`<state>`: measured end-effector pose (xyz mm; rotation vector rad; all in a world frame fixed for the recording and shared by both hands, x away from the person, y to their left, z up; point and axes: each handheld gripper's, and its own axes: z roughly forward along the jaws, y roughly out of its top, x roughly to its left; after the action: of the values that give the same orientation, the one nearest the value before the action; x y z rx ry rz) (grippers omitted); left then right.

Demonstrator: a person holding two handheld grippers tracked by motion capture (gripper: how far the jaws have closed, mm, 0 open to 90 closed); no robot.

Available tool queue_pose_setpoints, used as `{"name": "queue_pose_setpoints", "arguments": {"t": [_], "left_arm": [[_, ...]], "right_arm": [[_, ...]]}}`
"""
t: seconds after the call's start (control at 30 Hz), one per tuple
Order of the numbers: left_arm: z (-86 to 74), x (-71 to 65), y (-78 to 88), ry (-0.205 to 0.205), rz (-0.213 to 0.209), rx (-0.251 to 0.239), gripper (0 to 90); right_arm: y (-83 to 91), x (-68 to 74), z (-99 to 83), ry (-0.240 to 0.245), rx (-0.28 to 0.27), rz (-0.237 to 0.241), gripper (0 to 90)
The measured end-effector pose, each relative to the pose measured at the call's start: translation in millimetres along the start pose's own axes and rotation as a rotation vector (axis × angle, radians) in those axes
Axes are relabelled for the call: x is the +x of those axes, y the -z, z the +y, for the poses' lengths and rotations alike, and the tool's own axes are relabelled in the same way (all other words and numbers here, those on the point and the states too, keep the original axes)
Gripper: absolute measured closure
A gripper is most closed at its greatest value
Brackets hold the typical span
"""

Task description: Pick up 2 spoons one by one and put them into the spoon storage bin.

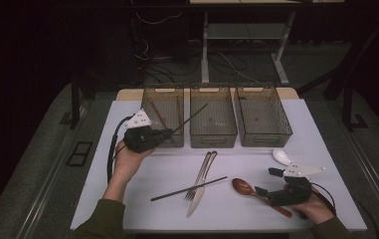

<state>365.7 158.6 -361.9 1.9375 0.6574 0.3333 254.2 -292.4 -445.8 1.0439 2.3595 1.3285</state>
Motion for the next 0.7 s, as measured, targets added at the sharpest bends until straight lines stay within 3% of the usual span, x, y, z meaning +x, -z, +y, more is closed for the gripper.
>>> {"name": "queue_pose_setpoints", "arguments": {"t": [0.43, 0.7], "left_arm": [[21.3, 40.6, -5.4, 0.047, 0.107, -0.049, 84.9], [19.8, 61.7, -12.2, 0.087, 0.172, -0.076, 84.9]], "right_arm": [[0.9, -1.1, -0.3, -0.007, -0.002, -0.004, 11.4], [1.0, -1.1, -0.3, -0.007, -0.002, -0.003, 11.4]]}}
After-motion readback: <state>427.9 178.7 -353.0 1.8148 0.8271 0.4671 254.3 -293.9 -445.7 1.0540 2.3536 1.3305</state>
